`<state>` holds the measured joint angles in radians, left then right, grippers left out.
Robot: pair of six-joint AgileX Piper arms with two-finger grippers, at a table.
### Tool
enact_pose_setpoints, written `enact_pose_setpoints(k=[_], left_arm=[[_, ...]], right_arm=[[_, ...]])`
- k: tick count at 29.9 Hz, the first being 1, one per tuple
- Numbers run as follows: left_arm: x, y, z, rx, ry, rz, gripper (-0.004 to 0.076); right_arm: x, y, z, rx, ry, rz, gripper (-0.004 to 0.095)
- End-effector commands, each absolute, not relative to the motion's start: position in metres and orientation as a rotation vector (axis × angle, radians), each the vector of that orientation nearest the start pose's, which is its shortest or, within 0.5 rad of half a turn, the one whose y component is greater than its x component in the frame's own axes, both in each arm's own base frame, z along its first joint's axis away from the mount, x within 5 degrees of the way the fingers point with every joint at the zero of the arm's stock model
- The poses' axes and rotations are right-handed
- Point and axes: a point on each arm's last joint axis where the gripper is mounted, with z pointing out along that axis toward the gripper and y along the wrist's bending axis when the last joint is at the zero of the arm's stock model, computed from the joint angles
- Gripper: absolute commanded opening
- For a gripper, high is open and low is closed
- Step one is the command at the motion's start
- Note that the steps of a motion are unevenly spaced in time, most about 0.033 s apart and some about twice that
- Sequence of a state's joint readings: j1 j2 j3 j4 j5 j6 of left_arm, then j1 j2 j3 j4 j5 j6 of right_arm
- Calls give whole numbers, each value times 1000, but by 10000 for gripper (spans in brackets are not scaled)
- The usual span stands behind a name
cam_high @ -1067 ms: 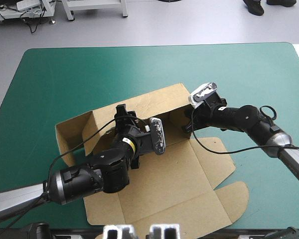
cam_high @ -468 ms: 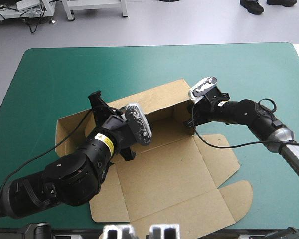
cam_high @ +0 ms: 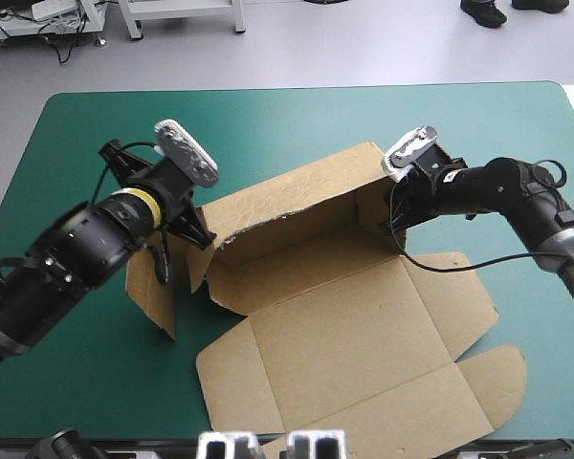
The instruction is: Fold the box
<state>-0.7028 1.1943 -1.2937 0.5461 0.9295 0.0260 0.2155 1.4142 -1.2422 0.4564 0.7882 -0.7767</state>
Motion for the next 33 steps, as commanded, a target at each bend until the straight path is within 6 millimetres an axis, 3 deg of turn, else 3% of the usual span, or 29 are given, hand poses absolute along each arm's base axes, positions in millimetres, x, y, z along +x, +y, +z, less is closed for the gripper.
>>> enact_pose_setpoints(k=[1, 6, 13, 19, 28, 30, 33], left_arm=[[215, -93, 437, 791, 1975, 236, 13], [224, -60, 434, 695, 2062, 146, 12], [234, -20, 431, 507, 2110, -54, 12], [234, 0, 430, 412, 2132, -88, 12], [231, -4, 427, 441, 2158, -145, 12], [231, -4, 427, 441, 2158, -145, 12], [231, -4, 427, 441, 2158, -145, 11]], right_arm=[[280, 85, 386, -882, 2113, 186, -23], [273, 75, 394, -914, 2261, 100, -24], [279, 76, 373, -997, 2494, 156, -24], [319, 85, 345, -983, 2584, 188, -24], [385, 105, 343, -953, 2529, 277, -8], [392, 107, 343, -966, 2509, 269, 66], [396, 108, 350, -963, 2479, 266, 299]])
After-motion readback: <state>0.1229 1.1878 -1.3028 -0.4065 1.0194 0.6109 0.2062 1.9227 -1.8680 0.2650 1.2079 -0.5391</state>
